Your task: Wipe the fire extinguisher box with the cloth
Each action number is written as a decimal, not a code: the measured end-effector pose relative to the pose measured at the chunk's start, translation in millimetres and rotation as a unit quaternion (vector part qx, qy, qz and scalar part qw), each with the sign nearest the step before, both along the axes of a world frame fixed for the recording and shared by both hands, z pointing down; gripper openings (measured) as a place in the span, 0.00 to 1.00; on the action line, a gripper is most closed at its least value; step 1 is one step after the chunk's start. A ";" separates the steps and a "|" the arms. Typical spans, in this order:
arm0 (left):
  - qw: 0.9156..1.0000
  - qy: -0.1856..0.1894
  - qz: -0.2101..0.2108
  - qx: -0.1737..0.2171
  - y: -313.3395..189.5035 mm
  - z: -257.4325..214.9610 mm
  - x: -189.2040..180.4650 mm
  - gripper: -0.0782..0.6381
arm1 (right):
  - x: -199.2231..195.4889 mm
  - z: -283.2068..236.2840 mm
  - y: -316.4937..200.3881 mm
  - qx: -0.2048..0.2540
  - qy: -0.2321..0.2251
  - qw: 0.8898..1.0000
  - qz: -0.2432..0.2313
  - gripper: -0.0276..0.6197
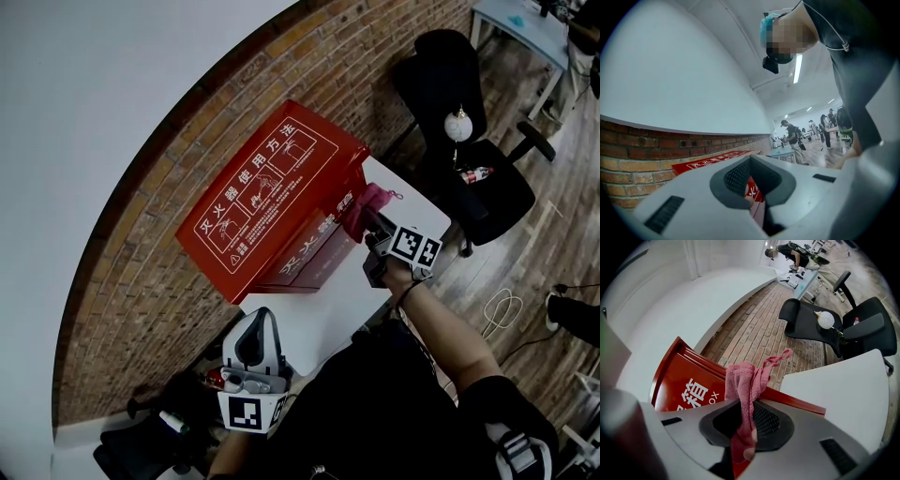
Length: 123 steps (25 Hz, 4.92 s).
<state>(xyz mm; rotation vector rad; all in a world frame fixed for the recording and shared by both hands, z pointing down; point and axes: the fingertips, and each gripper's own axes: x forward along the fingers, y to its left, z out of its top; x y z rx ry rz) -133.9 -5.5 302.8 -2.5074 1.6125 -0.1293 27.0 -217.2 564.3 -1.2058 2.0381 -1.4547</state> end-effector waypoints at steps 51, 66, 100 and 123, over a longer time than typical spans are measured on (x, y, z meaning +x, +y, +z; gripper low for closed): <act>0.999 -0.001 -0.035 -0.012 0.4 9.4 -15.9 0.16 | -1.2 129.6 -1.7 -0.105 0.085 0.991 -0.007 0.16; 0.999 0.000 -0.043 -0.018 4.5 8.6 -17.3 0.16 | -2.9 173.9 1.8 -0.136 0.117 0.984 -0.018 0.16; 0.995 -0.021 -0.086 -0.034 9.9 20.7 -22.4 0.16 | -4.0 249.2 2.7 -0.232 0.133 0.963 -0.015 0.16; 0.992 -0.018 -0.117 -0.041 14.9 26.6 -38.4 0.16 | -9.0 275.4 6.2 -0.295 0.120 0.948 -0.010 0.16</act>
